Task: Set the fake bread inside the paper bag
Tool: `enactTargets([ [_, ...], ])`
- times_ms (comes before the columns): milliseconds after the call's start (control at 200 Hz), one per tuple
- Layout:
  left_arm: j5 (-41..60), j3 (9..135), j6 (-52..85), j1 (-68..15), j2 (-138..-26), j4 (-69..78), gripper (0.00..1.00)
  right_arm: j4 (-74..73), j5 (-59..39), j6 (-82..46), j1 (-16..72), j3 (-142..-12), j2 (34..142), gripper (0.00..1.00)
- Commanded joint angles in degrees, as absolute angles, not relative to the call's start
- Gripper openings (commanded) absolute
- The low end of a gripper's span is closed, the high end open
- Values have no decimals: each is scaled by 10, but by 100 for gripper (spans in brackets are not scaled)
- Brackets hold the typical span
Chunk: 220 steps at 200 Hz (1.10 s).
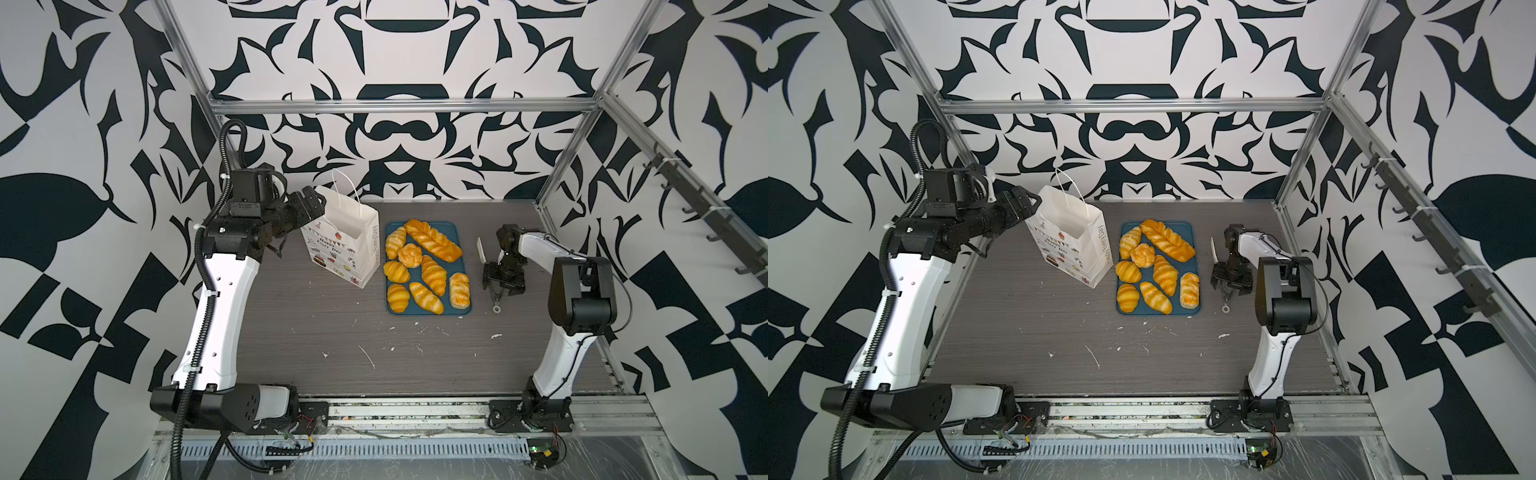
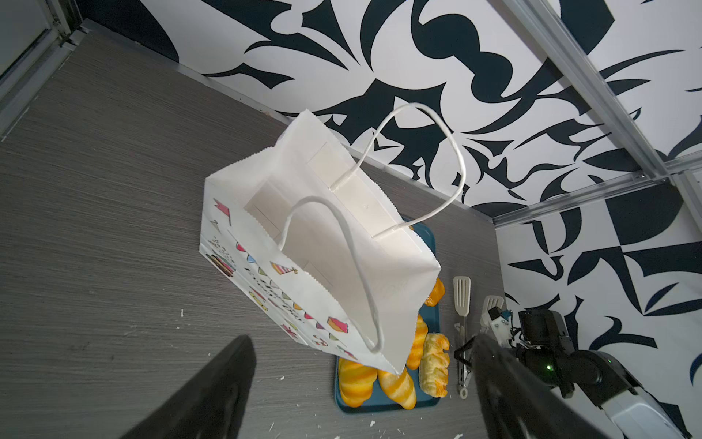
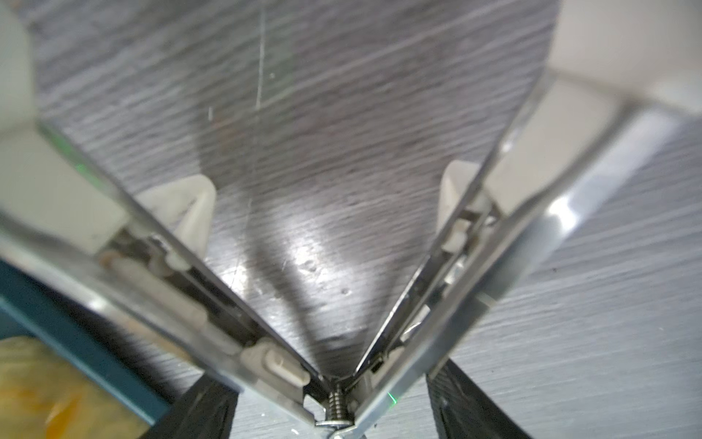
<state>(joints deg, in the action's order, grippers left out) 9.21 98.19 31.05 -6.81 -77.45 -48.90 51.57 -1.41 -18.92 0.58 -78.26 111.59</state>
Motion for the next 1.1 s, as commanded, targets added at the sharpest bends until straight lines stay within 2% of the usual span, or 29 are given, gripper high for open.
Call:
enactTargets([
  [0,89,1007,309,-75,-780,-514,91,524,-6,-187,5,-789,1113,79],
  [770,99,1007,316,-84,-778,-523,86,522,0,-191,4,-791,1119,54],
  [1095,102,1009,318,-86,-775,-523,86,519,3,-192,5,-785,1104,49],
])
